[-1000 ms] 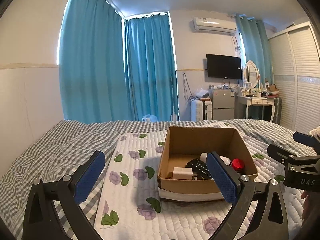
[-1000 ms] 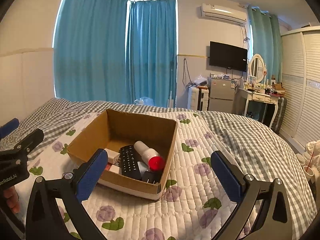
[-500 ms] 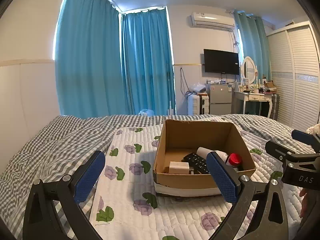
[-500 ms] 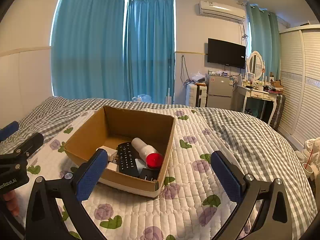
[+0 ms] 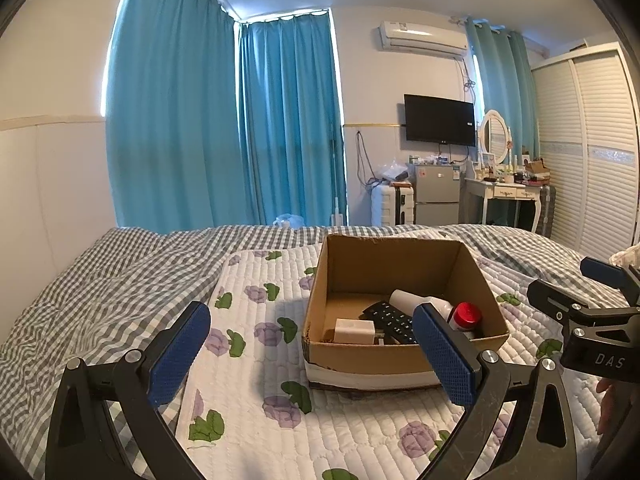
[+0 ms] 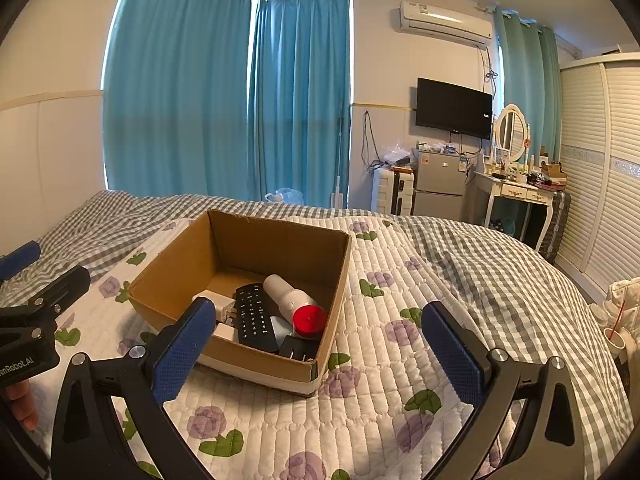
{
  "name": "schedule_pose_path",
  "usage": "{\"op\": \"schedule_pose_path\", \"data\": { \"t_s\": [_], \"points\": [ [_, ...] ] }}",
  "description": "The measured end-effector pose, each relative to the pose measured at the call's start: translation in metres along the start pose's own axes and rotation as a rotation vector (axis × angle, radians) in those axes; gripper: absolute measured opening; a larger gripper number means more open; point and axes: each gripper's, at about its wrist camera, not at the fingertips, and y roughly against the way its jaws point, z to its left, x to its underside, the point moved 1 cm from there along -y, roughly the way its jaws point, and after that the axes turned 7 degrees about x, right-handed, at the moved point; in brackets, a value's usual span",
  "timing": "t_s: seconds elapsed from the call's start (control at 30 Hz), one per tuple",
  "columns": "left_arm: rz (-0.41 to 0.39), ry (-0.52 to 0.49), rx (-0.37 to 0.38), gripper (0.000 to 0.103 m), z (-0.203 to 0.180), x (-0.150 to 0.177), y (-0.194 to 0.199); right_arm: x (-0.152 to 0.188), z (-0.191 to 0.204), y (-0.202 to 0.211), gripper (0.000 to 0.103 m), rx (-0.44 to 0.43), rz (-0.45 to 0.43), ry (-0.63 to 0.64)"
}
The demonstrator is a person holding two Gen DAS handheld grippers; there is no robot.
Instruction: Organize rigid objects
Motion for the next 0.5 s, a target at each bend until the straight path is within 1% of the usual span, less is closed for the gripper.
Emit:
{"op": "schedule_pose_path", "data": {
  "t_s": [0.5],
  "points": [
    [0.013, 0.016, 0.009, 0.103, 0.002, 0.0008, -0.0014, 0.0039, 0.0028, -0.0035, 0.103, -0.004, 0.016, 0.008]
  ]
}}
